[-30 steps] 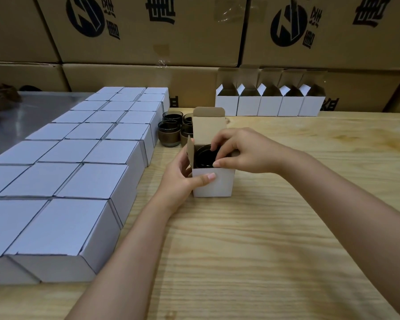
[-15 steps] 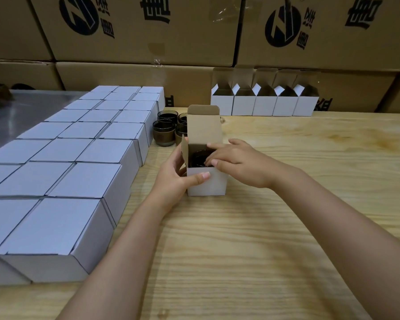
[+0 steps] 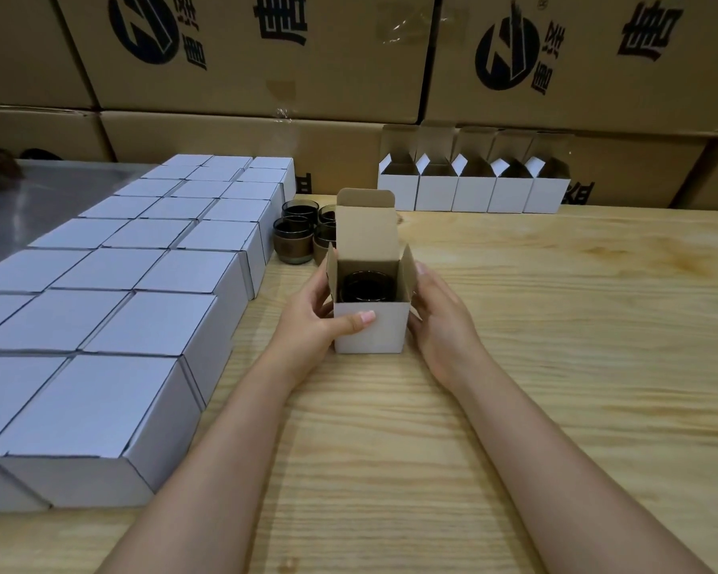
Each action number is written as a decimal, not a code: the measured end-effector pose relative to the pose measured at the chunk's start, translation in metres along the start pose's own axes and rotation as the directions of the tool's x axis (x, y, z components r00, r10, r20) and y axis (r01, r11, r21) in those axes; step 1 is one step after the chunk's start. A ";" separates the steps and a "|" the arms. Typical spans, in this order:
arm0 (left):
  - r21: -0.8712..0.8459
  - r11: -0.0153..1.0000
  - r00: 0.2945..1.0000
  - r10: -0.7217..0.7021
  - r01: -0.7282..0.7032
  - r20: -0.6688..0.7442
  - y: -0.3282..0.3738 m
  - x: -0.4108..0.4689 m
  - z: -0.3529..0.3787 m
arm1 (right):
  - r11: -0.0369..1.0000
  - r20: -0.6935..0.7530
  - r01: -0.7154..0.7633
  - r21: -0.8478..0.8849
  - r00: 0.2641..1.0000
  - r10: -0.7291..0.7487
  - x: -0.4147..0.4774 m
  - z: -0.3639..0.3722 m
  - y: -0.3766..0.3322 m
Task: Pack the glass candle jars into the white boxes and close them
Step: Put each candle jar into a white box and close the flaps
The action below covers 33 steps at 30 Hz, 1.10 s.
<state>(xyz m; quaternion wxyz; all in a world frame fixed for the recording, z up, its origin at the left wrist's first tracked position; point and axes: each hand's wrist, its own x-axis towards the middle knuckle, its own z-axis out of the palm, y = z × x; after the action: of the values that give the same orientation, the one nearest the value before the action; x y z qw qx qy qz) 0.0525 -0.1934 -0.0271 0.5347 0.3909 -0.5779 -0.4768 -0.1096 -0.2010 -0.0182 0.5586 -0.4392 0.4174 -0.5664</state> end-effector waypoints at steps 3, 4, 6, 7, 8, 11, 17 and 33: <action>0.016 1.000 1.000 0.019 -0.019 -0.003 0.002 -0.001 0.001 | 1.000 0.064 0.002 -0.008 0.998 -0.002 0.000 0.005 -0.002; 0.030 0.999 0.999 0.032 -0.032 -0.008 0.003 -0.002 0.002 | 1.000 0.077 0.014 -0.005 0.997 -0.013 0.000 0.005 -0.002; 0.063 0.995 0.997 0.074 -0.073 -0.017 0.003 -0.003 0.003 | 1.000 0.084 0.025 -0.010 0.996 -0.024 0.000 0.005 -0.003; 0.070 0.994 0.996 0.083 -0.082 -0.022 0.002 -0.004 0.003 | 1.000 0.081 0.024 -0.012 0.996 -0.023 0.000 0.005 -0.004; 0.070 0.994 0.996 0.082 -0.079 -0.032 0.002 -0.005 0.003 | 1.000 0.079 0.025 -0.015 0.997 -0.024 0.000 0.005 -0.005; 0.077 0.995 0.997 0.073 -0.070 -0.039 0.003 -0.005 0.005 | 0.999 0.081 0.034 -0.002 0.996 -0.034 0.000 0.005 -0.005; 0.091 0.995 0.997 0.049 -0.044 -0.053 0.003 -0.004 0.007 | 0.997 0.144 0.043 0.062 0.988 -0.052 0.000 0.002 -0.005; 0.078 0.997 0.996 0.017 -0.010 -0.085 0.009 -0.006 0.011 | 0.971 0.269 0.032 0.236 0.958 -0.097 -0.002 -0.005 -0.007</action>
<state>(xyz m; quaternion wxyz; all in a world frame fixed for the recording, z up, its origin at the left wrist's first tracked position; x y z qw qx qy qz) 0.0430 -0.1843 -0.0192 0.5466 0.4275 -0.5750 -0.4334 -0.1164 -0.1990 -0.0132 0.6399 -0.4605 0.2520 -0.5612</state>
